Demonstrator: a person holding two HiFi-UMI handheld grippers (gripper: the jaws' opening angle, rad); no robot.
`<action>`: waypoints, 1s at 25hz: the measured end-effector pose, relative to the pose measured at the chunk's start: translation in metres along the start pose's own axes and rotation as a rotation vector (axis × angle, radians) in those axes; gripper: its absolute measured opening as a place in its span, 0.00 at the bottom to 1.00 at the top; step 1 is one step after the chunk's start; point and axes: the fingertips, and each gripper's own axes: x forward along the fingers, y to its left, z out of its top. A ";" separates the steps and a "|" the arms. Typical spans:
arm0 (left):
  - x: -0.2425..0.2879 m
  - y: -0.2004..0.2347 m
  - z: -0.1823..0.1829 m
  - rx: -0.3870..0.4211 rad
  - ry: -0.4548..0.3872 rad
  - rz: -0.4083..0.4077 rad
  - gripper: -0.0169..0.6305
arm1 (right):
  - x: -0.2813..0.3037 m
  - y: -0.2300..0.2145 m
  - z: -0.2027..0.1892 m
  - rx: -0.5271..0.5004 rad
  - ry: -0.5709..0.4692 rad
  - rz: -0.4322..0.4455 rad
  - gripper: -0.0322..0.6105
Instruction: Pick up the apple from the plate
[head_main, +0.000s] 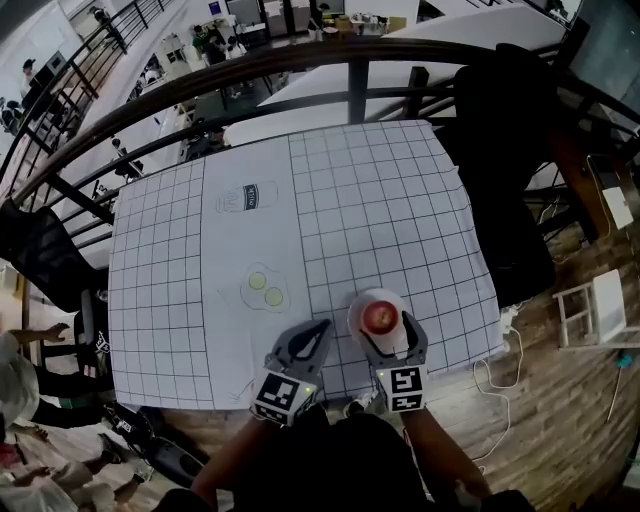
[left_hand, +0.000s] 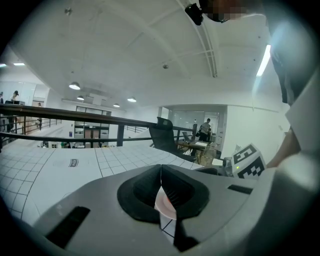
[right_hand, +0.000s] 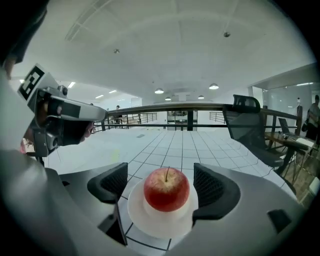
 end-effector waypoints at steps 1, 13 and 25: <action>0.000 0.002 -0.001 0.008 0.002 0.003 0.06 | 0.004 0.001 -0.007 0.005 0.018 0.003 0.66; -0.006 0.014 -0.026 0.012 0.056 0.044 0.06 | 0.035 -0.007 -0.047 0.011 0.144 -0.018 0.67; -0.011 0.025 -0.029 -0.002 0.061 0.097 0.06 | 0.045 -0.015 -0.054 0.027 0.180 -0.021 0.67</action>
